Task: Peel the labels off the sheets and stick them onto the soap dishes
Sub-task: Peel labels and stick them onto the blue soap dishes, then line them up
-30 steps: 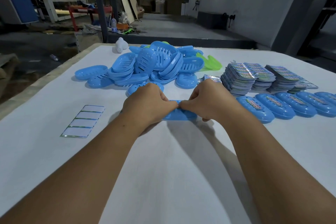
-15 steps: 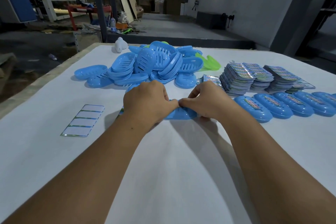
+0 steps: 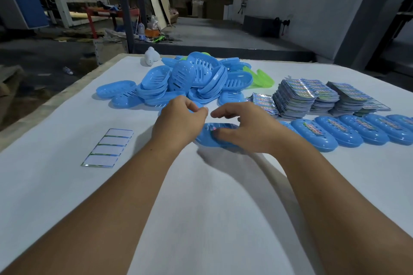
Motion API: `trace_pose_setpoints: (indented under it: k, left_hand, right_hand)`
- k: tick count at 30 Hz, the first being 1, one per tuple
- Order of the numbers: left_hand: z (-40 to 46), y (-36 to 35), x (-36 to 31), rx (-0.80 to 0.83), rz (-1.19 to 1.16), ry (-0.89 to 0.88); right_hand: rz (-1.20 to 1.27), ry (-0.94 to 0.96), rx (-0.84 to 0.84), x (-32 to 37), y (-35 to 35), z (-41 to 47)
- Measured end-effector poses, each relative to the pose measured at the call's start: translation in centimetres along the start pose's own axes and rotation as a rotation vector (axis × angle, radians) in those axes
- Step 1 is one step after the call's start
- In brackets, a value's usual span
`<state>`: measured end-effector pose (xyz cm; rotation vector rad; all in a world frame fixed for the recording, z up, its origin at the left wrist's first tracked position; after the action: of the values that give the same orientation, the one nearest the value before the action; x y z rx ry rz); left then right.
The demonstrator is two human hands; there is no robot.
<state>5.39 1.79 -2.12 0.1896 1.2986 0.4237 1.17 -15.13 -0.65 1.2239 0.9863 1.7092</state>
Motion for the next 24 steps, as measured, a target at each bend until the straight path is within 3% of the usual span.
trace_pose_setpoints:
  k: [3, 6, 10, 14, 24]
  left_hand:
    - [0.0, 0.3, -0.2, -0.041, 0.052, -0.050]
    - [-0.2, 0.3, -0.3, -0.041, 0.082, -0.092]
    - [-0.1, 0.2, -0.4, -0.025, 0.097, -0.117]
    - [-0.2, 0.1, -0.3, -0.017, 0.114, -0.141]
    - [-0.2, 0.4, -0.2, -0.020, 0.128, -0.113]
  right_hand:
    - [-0.054, 0.003, 0.074, 0.6, -0.3, -0.5]
    - [-0.212, -0.036, 0.033, 0.7, 0.1, -0.9]
    - [-0.438, -0.244, 0.032, 0.5, 0.2, -1.5]
    - [-0.485, -0.408, 0.036, -0.1, 0.8, -2.1]
    - [-0.464, -0.424, -0.001, -1.3, 2.3, -2.9]
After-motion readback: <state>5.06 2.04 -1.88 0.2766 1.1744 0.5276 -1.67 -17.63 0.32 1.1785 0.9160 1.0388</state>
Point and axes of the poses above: each hand's wrist, its own z-axis towards the middle knuckle, its own y-axis out of the back of the hand, x = y × z, the point moved 3 cm from there along z, towards the middle knuckle, and after that the axes turned 13 degrees about -z, right-handed, at the moved point
